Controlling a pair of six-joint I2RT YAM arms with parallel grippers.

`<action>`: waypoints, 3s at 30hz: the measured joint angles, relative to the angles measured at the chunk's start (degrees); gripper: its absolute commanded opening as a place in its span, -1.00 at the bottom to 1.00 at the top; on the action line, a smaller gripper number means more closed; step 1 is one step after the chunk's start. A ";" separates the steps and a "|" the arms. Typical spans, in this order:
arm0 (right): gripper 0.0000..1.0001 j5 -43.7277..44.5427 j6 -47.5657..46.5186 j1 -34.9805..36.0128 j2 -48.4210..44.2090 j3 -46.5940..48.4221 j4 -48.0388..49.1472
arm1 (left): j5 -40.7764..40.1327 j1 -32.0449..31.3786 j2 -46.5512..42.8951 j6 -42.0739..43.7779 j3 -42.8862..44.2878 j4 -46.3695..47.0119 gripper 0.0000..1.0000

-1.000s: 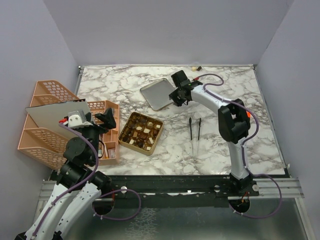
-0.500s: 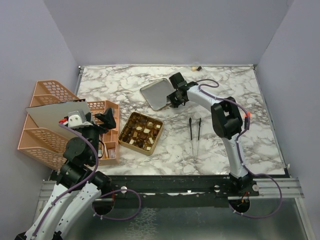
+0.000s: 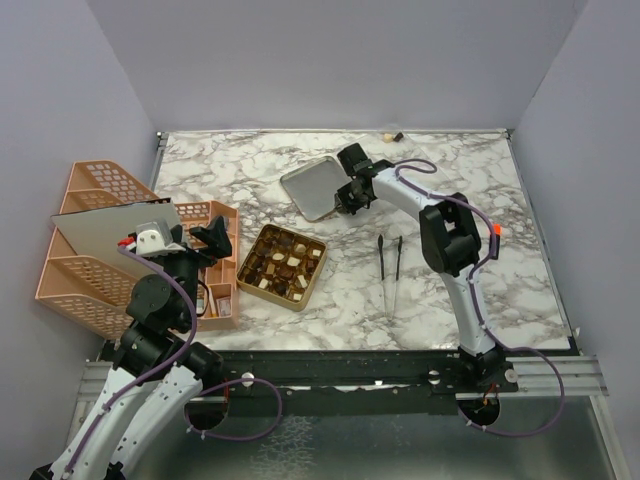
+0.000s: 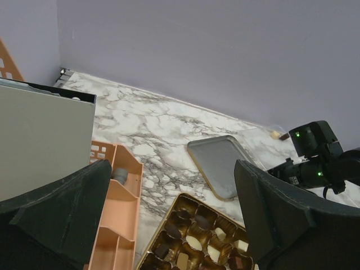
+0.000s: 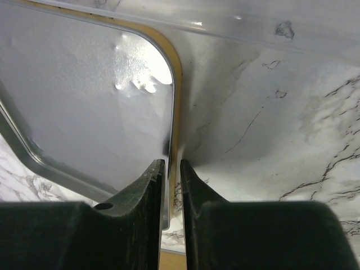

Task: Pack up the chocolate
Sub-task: Pick up the box lid from the center of the board.

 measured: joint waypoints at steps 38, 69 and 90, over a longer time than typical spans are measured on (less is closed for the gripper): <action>-0.99 -13.42 -17.42 -0.33 -20.20 -22.18 30.32 | 5.18 0.00 9.33 -3.45 3.04 -4.15 0.96; -0.99 -39.17 -47.58 -0.74 -50.66 -54.73 47.74 | 31.45 0.00 31.32 -21.44 20.92 -11.15 -0.08; -0.37 -39.82 -48.68 -0.79 -50.75 -54.71 47.93 | 37.29 0.09 28.41 -27.26 15.52 -2.62 -0.90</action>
